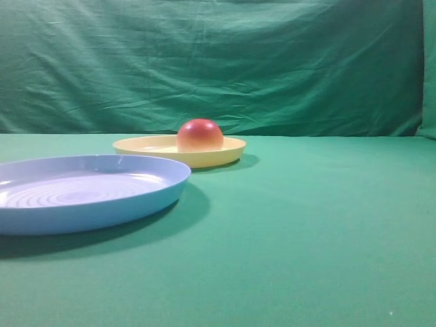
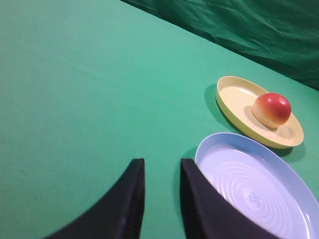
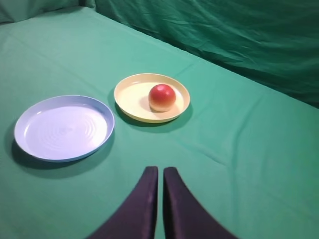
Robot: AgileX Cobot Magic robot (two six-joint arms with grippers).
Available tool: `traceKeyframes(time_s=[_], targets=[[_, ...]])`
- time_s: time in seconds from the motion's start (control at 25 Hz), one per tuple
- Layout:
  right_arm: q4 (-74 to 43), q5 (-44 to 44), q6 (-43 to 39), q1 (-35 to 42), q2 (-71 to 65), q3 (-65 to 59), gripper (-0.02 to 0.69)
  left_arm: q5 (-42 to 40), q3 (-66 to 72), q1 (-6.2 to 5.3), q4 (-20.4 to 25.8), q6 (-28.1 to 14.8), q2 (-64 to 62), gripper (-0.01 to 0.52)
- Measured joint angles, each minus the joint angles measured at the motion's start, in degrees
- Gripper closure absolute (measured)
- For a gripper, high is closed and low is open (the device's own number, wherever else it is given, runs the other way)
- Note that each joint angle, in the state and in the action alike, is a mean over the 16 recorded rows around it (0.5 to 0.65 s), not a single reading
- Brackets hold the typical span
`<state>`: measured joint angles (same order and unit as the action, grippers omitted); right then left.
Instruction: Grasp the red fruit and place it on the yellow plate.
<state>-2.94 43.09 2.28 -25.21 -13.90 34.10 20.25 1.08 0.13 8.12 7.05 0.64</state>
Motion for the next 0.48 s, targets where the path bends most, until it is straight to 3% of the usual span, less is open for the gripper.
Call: traceKeyframes(time_s=[0.48], targets=[[1.69, -11.45, 0.00, 19.75, 9.70, -14.79, 0.665, 0.00, 0.00, 0.00, 0.00, 0.00, 0.00, 0.357]])
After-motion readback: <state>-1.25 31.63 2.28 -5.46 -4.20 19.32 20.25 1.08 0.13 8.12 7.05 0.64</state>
